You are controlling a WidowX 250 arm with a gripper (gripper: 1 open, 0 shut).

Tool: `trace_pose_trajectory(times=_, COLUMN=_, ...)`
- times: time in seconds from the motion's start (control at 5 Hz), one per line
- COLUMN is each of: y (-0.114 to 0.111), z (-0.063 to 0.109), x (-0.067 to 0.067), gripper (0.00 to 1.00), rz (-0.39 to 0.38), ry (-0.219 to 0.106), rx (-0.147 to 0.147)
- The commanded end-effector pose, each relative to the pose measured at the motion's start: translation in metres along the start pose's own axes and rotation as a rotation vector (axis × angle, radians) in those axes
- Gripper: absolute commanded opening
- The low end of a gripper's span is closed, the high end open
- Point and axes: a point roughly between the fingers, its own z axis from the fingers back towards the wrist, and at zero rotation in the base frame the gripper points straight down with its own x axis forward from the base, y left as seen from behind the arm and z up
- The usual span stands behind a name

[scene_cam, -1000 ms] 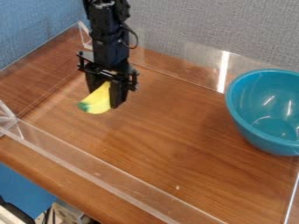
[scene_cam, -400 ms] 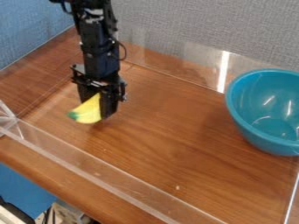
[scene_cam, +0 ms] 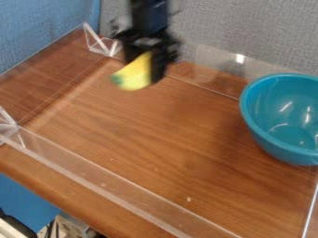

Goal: Put the yellow object in the blue bowl

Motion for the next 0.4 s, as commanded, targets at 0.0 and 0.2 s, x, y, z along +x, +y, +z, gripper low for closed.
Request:
trace_pose_trajectory(times=0.0, y=-0.04, z=0.018, x=0.028, gripper=0.0, rz=0.002, ry=-0.094, rx=-0.001)
trace_pose_trajectory(times=0.2, y=-0.087, z=0.001, x=0.046, gripper=0.0, rz=-0.008, ry=-0.084, rx=-0.022)
